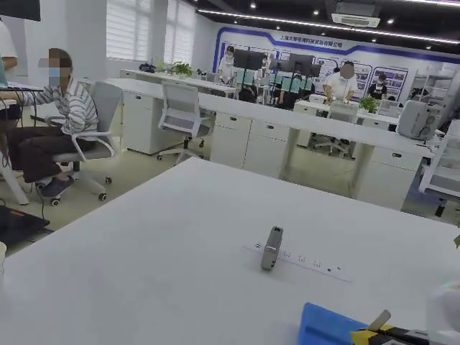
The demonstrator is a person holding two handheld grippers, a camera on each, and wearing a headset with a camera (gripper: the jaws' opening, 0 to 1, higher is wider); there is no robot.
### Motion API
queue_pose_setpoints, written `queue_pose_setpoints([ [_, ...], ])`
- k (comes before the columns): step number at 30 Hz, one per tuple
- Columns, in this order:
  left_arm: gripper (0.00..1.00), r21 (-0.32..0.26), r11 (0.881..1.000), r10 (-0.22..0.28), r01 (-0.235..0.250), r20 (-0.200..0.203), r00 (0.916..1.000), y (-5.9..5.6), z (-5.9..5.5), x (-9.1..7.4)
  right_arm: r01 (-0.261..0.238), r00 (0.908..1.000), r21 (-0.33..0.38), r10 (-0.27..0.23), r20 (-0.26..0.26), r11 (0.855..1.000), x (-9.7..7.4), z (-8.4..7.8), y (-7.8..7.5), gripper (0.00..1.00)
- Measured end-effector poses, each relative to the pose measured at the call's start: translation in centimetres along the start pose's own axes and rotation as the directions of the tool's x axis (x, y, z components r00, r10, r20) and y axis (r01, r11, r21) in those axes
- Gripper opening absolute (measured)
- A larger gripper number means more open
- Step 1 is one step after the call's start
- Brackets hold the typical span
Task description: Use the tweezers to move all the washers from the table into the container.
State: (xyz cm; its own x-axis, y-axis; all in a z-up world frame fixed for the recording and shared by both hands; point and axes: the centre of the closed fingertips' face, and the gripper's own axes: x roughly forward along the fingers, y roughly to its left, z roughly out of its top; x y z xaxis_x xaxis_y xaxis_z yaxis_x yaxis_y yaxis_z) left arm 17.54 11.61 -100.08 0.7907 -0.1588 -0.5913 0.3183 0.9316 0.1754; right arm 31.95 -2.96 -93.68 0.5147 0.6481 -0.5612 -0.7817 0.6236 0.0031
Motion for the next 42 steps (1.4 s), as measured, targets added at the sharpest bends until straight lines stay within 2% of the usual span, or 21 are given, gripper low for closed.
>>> queue_pose_setpoints([
  [9,0.95,0.000,1.000,0.000,0.000,-0.006,1.0000,0.0,-0.1,0.1,-0.026,0.9986,0.023,0.027,-0.046,0.999,1.0,-2.6,1.1,0.03],
  [17,0.95,0.005,1.000,0.002,-0.002,-0.013,0.9999,0.0,-0.2,0.1,-0.034,0.9951,0.048,0.038,-0.091,0.998,1.7,-5.0,1.3,0.03],
  [20,0.95,0.007,1.000,0.003,-0.003,-0.020,0.9998,0.1,-0.3,0.1,-0.022,0.9936,0.035,0.026,-0.110,0.999,1.9,-5.7,1.1,0.03],
  [33,0.94,0.013,1.000,-0.002,0.002,-0.029,0.9996,-0.1,-0.5,0.2,-0.008,0.9871,0.049,0.016,-0.160,0.999,3.1,-7.9,0.2,0.03],
  [42,0.94,0.015,1.000,-0.002,0.002,-0.034,0.9994,-0.1,-0.6,0.2,-0.004,0.9836,0.053,0.013,-0.180,0.999,3.5,-8.6,0.1,0.03],
])
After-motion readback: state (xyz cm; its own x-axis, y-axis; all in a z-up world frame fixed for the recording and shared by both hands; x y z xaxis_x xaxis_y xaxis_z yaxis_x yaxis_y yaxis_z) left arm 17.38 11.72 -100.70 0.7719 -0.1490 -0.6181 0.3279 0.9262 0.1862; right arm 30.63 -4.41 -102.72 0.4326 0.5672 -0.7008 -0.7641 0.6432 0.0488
